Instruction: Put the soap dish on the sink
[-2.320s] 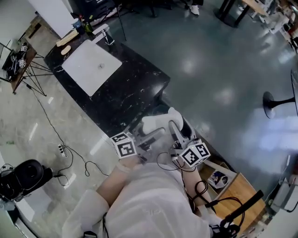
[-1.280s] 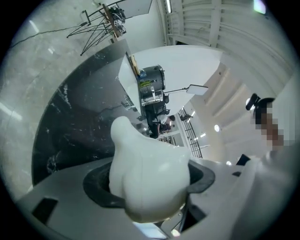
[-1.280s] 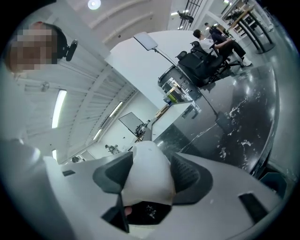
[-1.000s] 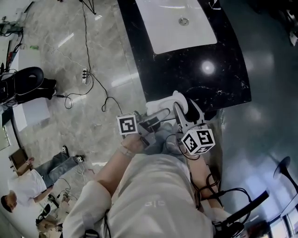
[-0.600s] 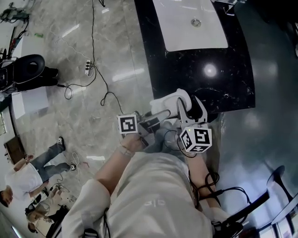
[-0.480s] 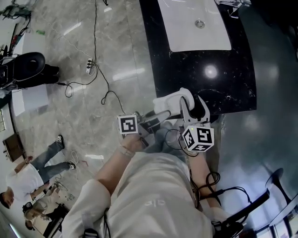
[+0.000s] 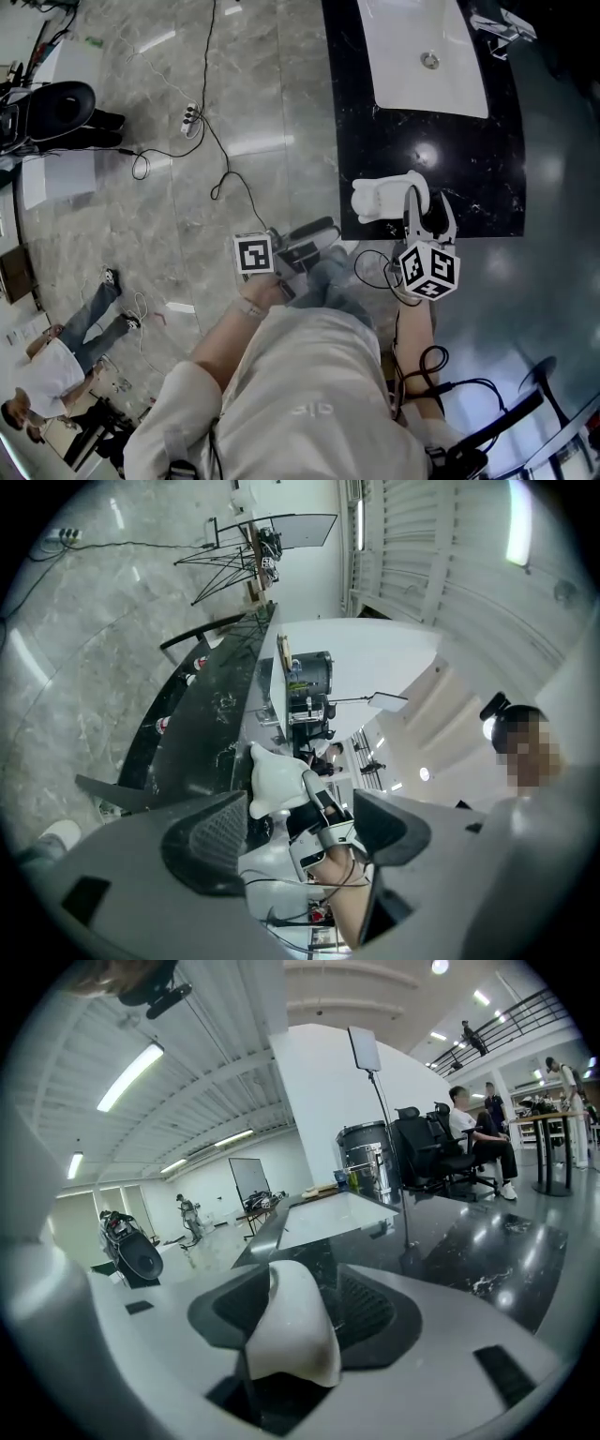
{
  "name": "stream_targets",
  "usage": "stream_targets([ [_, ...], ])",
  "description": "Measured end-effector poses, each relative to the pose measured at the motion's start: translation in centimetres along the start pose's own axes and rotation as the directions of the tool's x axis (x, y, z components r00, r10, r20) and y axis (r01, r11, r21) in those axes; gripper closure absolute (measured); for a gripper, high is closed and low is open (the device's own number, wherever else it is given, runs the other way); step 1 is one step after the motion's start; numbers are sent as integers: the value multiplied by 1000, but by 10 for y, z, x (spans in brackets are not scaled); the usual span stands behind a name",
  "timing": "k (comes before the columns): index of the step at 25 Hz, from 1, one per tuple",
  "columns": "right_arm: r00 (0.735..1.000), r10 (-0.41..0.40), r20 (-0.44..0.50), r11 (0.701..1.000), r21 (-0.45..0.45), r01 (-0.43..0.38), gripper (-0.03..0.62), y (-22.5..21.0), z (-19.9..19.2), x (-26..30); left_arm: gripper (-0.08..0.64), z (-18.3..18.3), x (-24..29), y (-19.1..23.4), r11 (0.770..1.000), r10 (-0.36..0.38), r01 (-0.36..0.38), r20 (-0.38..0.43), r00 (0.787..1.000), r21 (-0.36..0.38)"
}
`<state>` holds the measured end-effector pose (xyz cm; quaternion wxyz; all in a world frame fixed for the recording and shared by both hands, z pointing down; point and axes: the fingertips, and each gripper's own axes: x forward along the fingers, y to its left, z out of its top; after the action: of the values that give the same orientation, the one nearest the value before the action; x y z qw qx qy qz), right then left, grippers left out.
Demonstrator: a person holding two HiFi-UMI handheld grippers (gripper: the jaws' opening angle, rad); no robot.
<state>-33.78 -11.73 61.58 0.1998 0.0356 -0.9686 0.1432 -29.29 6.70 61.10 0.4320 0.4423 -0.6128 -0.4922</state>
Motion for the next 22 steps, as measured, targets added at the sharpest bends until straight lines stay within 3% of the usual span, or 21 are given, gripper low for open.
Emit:
stream_targets([
  [10,996,-33,82,999,-20,35,353,17,26,-18,219,1,-58,11,1000,21,-22,44,999,6],
  [13,994,-34,101,999,-19,36,354,26,29,-28,219,-2,-66,4,999,-14,17,71,997,-43],
  [16,993,-34,111,999,-11,36,354,35,27,-38,219,-7,-75,3,999,-24,26,63,998,-35],
  [19,993,-30,112,999,-9,31,354,47,23,-49,219,-13,-80,-4,994,-55,62,76,996,-91],
  [22,993,-17,116,1000,-8,18,354,60,22,-64,219,-16,-84,-10,996,-66,68,56,996,-52],
])
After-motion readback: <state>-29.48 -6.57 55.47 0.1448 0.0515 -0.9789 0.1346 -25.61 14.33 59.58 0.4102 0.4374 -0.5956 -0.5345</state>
